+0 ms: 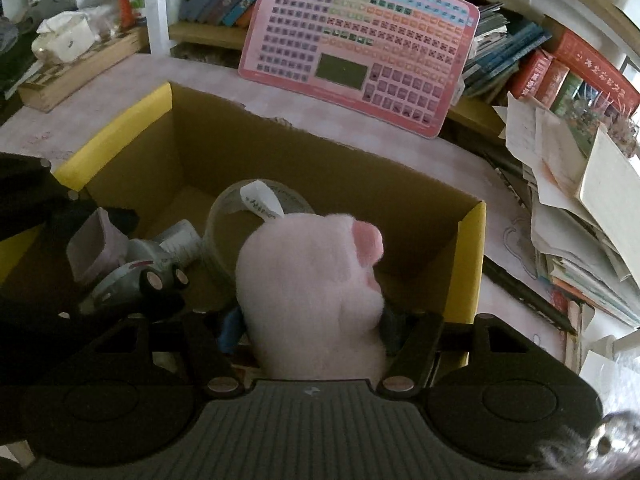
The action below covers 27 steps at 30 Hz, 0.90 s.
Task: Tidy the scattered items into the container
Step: 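Lower the pig into the box and open the right gripper while the left releases the toy car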
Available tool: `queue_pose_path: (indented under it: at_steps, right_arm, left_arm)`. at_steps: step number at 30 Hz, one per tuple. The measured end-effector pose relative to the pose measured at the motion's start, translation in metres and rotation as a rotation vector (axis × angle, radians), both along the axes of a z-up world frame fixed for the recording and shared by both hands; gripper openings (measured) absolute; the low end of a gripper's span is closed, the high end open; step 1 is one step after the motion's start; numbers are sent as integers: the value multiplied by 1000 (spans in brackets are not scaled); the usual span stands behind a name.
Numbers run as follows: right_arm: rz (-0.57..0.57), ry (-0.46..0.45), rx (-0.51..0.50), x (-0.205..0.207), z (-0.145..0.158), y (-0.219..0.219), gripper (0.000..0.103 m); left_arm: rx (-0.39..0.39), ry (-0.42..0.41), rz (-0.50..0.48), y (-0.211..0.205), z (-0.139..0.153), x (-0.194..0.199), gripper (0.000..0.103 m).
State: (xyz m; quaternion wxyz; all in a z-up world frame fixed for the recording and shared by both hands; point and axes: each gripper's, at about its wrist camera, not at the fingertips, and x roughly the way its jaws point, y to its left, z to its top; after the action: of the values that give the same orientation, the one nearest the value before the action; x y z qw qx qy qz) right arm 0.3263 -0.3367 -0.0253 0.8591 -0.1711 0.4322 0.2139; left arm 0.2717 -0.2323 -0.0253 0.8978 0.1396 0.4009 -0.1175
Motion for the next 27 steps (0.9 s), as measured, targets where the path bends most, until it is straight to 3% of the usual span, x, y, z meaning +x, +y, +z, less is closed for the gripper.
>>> queue_pose_path:
  at_steps: [5,14,22,27]
  right_arm:
    - [-27,-47,64,-7,14,-15,78]
    - [-74,-142,223,-46,54,-44,79]
    - [-106,-207,306,-97,76,-45,82]
    - [-129,-229,318,-131,82,-36,82]
  left_arm:
    - [-15,-78,36,3,13,-16,75]
    - [-98,-206,147,17,47,-65,90]
    - [-148,-336,263,44,75,-117,96]
    - [-143,-372,312,66,81,-150,98]
